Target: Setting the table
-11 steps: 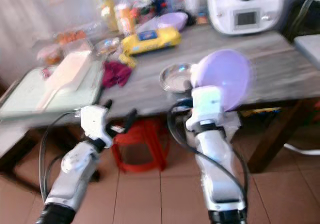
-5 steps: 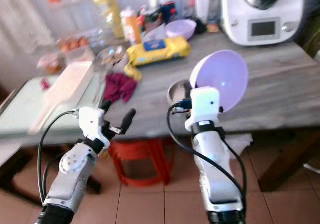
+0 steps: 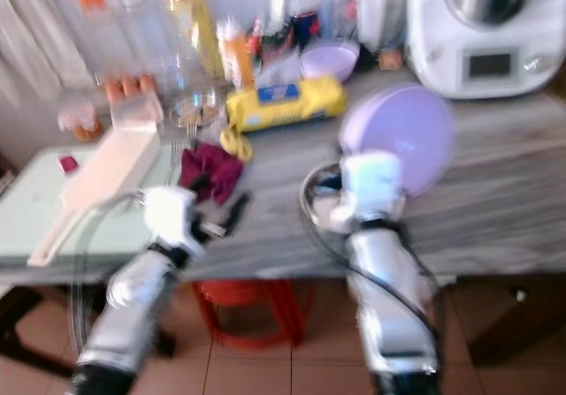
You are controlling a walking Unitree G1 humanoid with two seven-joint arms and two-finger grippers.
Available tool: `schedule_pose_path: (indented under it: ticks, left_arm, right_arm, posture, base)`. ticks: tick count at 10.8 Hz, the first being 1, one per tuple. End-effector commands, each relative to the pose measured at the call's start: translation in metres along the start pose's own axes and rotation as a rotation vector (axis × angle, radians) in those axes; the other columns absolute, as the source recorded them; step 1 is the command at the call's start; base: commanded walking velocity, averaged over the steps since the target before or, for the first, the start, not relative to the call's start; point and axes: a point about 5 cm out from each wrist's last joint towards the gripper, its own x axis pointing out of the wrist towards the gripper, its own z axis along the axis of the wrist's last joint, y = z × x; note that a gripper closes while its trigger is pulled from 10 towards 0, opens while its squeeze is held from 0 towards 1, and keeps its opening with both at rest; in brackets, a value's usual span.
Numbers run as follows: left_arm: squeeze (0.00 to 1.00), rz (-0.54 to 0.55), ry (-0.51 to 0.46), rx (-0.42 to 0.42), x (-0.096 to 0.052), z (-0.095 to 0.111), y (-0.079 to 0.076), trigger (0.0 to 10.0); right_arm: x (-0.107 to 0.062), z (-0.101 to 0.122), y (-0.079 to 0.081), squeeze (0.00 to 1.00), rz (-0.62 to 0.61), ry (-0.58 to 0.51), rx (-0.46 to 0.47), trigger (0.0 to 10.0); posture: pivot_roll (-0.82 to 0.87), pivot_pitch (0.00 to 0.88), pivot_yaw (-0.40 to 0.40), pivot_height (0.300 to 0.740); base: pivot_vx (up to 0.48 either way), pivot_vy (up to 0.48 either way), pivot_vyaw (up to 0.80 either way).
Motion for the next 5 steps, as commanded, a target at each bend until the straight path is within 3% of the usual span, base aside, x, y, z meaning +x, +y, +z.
schedule_pose_path:
  ticks: [1,5]
  left_arm:
    - [0.00,-0.025,-0.032,0.004,-0.003,0.007,0.000,10.0]
    - [0.00,-0.049,-0.003,0.056,-0.020,0.007,0.007,10.0]
  right_arm:
    - [0.000,0.006,-0.003,0.00,0.001,-0.027,-0.010,10.0]
    - [0.003,0.007,-0.005,0.00,0.041,-0.028,-0.008,10.0]
  posture:
    - [-0.10,0.088,0.132,0.740]
    - [-0.09,0.095,0.127,0.740]
  base:
    - [0.000,0.000,0.00]
    - [0.000,0.000,0.00]
